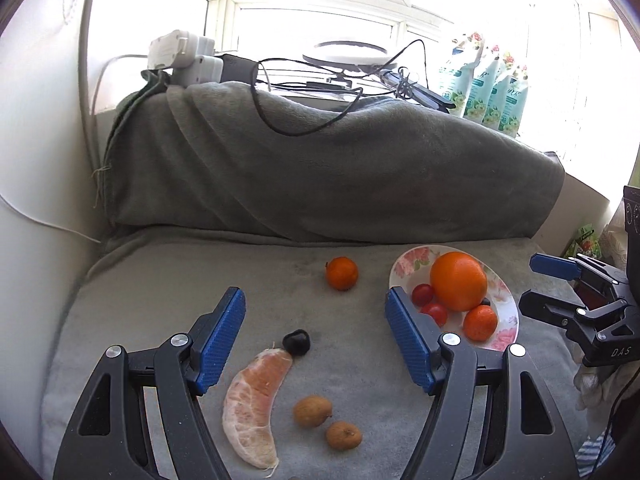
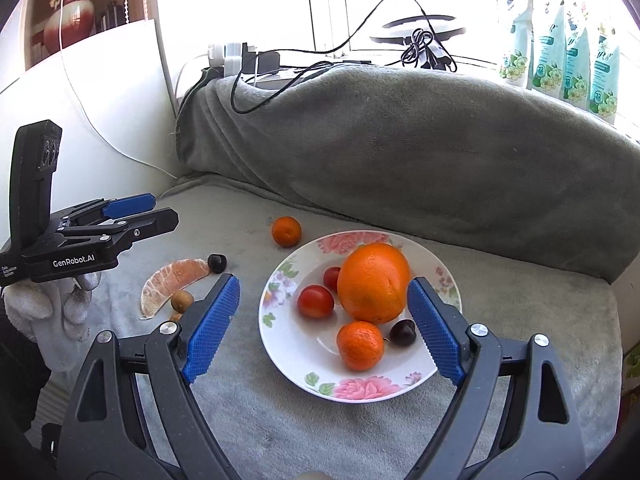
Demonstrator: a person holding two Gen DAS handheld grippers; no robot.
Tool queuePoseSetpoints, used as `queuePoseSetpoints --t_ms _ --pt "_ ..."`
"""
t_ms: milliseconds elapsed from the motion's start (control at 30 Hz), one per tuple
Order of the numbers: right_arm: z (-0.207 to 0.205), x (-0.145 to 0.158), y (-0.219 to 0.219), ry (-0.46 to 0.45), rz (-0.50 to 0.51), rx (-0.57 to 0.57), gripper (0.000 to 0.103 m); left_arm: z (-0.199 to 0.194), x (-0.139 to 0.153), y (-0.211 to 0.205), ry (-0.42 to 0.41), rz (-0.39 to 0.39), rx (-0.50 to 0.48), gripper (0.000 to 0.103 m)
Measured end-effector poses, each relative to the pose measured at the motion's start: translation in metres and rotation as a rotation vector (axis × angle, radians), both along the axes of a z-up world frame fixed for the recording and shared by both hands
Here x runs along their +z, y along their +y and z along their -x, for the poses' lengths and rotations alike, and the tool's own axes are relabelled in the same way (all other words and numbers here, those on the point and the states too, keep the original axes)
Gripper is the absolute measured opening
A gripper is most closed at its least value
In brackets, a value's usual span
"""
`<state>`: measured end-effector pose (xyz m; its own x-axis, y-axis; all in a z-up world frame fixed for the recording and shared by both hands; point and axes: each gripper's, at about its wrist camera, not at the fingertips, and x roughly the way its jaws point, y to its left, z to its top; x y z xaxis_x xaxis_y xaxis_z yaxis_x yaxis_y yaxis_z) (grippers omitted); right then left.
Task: Organize fruits
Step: 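Withdraw both tools, left toward a small brown fruit, right toward another dark plum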
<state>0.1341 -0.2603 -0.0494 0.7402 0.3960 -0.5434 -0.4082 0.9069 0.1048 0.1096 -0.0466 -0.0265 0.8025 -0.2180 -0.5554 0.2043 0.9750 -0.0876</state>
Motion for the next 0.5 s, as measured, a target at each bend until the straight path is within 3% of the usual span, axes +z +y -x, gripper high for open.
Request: queuePoseSetpoints --t_ms 500 --pt "0.003 -0.008 0.052 0.049 0.005 0.14 0.088 0.011 -0.013 0.059 0.032 0.017 0.122 0.073"
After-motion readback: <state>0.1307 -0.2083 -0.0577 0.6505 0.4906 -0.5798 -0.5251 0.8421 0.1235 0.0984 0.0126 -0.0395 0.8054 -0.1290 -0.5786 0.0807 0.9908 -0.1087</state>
